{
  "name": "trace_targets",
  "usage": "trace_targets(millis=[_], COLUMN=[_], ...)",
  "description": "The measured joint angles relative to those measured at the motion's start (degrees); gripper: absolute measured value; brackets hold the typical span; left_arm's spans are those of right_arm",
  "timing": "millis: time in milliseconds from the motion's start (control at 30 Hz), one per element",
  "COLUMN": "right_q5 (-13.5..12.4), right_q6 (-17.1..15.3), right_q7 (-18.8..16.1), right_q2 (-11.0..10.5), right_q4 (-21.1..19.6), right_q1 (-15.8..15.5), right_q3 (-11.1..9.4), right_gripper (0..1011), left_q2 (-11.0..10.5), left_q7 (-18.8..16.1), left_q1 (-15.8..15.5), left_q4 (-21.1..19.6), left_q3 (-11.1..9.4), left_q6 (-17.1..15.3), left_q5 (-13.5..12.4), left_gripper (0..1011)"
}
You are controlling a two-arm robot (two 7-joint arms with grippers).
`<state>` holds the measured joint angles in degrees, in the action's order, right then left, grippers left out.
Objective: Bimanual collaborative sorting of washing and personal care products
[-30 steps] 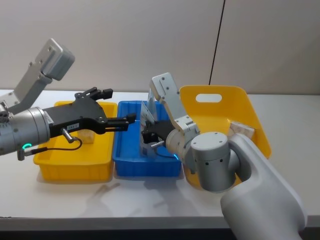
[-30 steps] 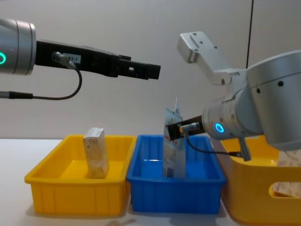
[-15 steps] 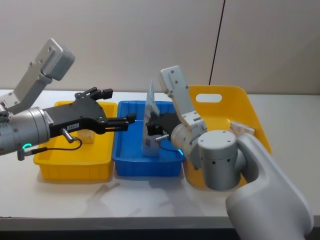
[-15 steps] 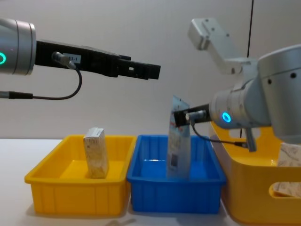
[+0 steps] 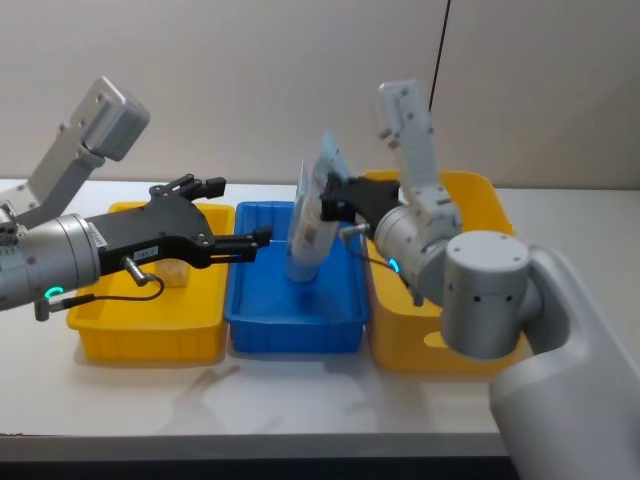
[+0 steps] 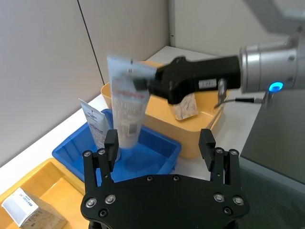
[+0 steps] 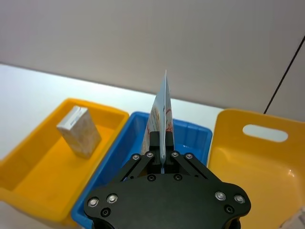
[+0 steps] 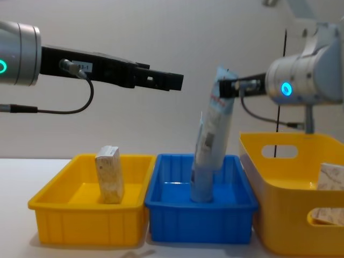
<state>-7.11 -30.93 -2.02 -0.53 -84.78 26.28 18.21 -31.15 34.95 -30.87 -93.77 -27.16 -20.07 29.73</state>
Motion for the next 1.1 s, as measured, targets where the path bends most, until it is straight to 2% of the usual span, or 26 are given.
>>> trace_targets(millis=[467, 533, 567, 767, 1100], right_q5=[-3.3, -3.6, -3.6, -3.9, -3.3], right_q6=[0.2, 0.2, 0.2, 0.3, -0.1], right_q7=[-1.7, -1.7, -1.7, -0.8, 0.3], right_q2=[-0.2, -0.3, -0.3, -0.7, -1.5], right_q4=[-6.7, -7.6, -7.6, -9.1, -9.5], right_q1=[0.4, 0.6, 0.6, 0.8, 0.3], right_q3=[-5.7, -7.1, -7.1, -10.2, -12.7], right_gripper=[23, 23, 23, 23, 23], left_q2=[0.0, 0.0, 0.0, 0.0, 0.0], left_q7=[0.0, 0.0, 0.0, 0.0, 0.0], left_q1=[0.0, 0.0, 0.0, 0.0, 0.0], left_q4=[0.0, 0.0, 0.0, 0.0, 0.0], left_q3=[0.0, 0.0, 0.0, 0.0, 0.0], left_q6=[0.0, 0.0, 0.0, 0.0, 0.0], left_q5=[0.0, 0.0, 0.0, 0.0, 0.0], left_gripper=[1001, 1001, 1002, 1001, 1001])
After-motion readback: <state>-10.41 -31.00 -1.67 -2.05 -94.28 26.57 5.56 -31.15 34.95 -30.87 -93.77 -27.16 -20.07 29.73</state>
